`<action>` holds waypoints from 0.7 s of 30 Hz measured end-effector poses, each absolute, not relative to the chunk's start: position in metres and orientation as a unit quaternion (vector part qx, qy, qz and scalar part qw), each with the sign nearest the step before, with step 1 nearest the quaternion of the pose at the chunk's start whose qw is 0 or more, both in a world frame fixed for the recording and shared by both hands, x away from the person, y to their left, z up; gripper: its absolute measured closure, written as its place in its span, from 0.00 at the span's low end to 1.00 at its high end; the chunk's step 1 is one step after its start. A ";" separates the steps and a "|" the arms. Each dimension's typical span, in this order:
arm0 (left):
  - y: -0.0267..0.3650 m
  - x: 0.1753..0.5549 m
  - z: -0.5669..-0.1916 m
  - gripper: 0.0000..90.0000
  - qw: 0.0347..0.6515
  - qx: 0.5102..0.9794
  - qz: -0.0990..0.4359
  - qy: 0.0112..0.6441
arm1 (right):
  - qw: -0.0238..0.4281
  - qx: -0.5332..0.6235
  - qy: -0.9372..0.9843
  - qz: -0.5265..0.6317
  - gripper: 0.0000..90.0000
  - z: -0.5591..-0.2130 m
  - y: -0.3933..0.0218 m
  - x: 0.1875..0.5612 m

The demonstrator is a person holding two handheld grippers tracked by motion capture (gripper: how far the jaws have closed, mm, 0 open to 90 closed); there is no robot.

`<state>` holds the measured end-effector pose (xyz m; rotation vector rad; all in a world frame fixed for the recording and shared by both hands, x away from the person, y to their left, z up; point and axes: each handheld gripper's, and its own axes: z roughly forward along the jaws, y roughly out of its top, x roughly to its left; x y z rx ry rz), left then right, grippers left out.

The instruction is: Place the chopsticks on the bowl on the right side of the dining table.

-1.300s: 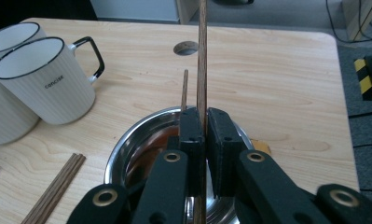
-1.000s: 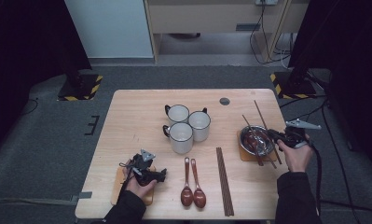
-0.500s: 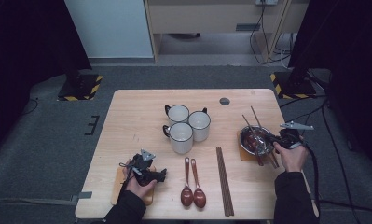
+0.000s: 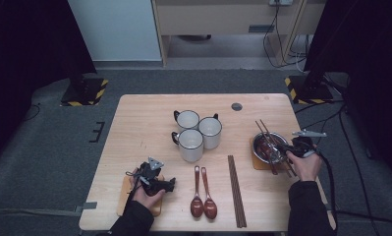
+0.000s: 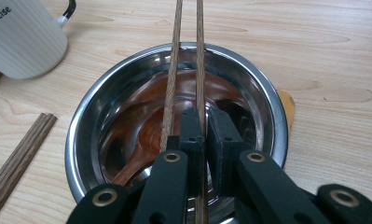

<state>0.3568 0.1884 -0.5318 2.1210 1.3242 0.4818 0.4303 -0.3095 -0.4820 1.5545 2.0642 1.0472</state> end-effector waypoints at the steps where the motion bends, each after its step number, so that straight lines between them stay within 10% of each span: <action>1: 0.188 0.357 -0.532 0.00 0.293 0.796 0.181 0.497 | 0.176 0.549 0.729 0.369 0.95 -0.482 -0.309 0.430; 21: 0.188 0.357 -0.532 0.00 0.293 0.796 0.181 0.497 | 0.170 0.551 0.726 0.375 0.95 -0.482 -0.313 0.425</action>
